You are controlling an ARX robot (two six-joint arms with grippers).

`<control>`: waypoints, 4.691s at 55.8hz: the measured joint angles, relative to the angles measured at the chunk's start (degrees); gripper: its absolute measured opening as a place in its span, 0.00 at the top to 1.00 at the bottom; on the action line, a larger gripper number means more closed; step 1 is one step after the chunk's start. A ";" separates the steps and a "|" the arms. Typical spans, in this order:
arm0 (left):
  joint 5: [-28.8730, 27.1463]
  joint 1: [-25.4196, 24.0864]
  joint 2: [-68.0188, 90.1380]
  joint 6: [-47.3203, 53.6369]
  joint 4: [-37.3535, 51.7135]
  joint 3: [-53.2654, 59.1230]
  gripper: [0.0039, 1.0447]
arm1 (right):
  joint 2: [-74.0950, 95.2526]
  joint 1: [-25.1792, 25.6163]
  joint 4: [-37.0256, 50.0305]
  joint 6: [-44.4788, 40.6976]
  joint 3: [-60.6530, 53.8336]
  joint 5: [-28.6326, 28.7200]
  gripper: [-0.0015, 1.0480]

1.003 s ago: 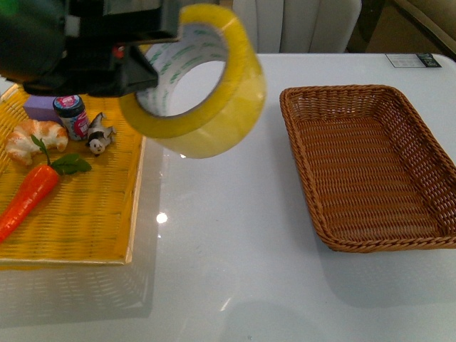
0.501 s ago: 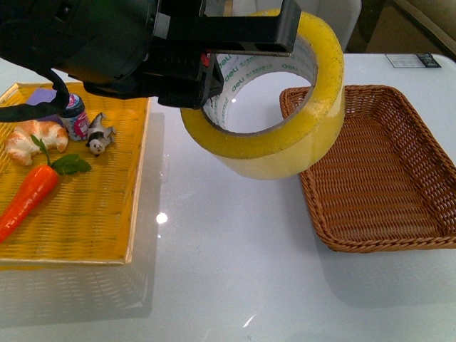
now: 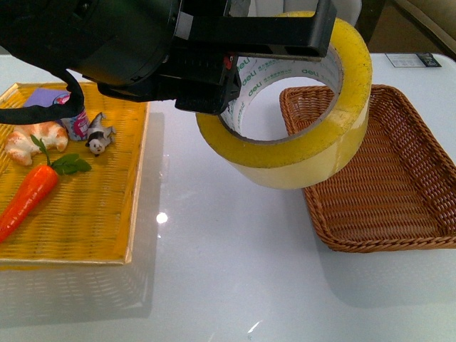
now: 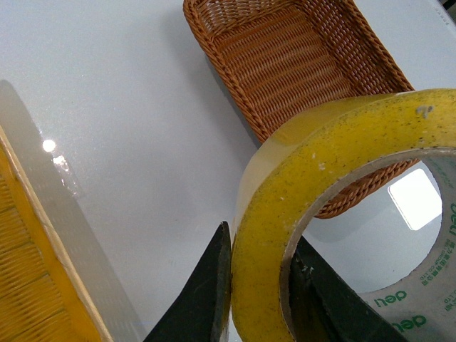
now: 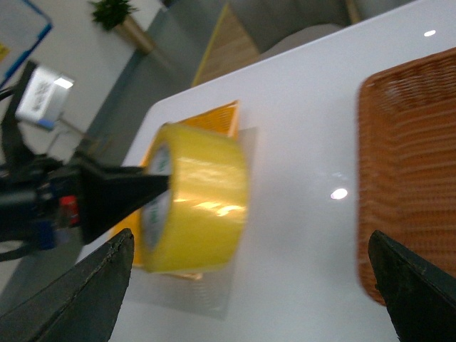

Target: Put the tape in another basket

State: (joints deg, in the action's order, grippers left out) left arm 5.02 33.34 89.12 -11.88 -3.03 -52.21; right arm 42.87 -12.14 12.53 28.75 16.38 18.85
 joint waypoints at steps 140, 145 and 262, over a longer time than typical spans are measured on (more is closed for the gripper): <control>5.84 -4.63 -9.18 -2.43 1.33 0.90 0.08 | 30.01 1.77 27.34 19.52 0.66 0.81 0.55; -10.62 -4.70 -13.29 2.45 18.27 8.15 0.19 | 28.17 3.85 26.16 19.21 0.31 1.79 0.55; -5.01 -33.09 -78.03 11.43 14.19 51.43 0.99 | 77.81 19.61 34.88 22.93 26.88 5.03 0.09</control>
State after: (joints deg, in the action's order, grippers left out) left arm 0.01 0.25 11.09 -0.45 11.16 -0.78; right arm 120.68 7.46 47.42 51.68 43.27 23.88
